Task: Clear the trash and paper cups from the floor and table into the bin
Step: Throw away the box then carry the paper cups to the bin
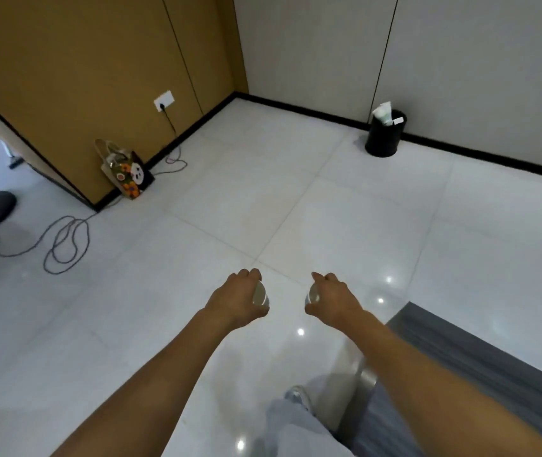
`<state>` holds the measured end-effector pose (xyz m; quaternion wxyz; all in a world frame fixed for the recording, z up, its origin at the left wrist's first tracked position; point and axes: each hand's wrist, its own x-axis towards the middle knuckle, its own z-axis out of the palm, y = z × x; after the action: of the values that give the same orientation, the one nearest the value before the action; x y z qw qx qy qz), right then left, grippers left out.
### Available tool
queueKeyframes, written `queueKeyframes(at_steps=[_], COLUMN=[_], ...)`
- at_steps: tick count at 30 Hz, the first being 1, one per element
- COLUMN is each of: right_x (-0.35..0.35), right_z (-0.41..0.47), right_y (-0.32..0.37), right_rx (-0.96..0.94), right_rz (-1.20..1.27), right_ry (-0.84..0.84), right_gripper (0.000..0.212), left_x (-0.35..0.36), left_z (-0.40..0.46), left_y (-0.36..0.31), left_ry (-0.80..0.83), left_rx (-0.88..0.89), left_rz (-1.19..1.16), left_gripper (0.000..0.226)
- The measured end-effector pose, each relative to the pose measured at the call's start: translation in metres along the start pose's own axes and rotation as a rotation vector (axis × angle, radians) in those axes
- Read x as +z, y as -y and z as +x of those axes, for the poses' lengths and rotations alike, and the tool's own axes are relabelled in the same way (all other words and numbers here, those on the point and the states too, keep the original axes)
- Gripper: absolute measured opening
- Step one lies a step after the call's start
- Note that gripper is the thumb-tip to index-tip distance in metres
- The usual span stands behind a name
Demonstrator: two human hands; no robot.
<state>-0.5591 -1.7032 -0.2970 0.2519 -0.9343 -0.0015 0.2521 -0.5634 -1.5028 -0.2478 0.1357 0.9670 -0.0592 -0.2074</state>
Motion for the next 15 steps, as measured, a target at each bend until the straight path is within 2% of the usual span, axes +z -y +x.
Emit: queueKeyframes(at_steps=[8, 15], right_x=[-0.12, -0.219], right_z=[0.128, 0.278], right_y=[0.007, 0.01], right_rx=[0.108, 0.201], right_rz=[0.076, 0.089], right_ry=[-0.124, -0.182], right_gripper=[0.069, 0.074], left_x=[-0.091, -0.167], left_z=[0.186, 0.384], left_y=[-0.023, -0.041], left_ry=[0.01, 0.022], left_rx=[0.148, 0.236], left_rz=[0.04, 0.061], left_gripper=[0.05, 0.049])
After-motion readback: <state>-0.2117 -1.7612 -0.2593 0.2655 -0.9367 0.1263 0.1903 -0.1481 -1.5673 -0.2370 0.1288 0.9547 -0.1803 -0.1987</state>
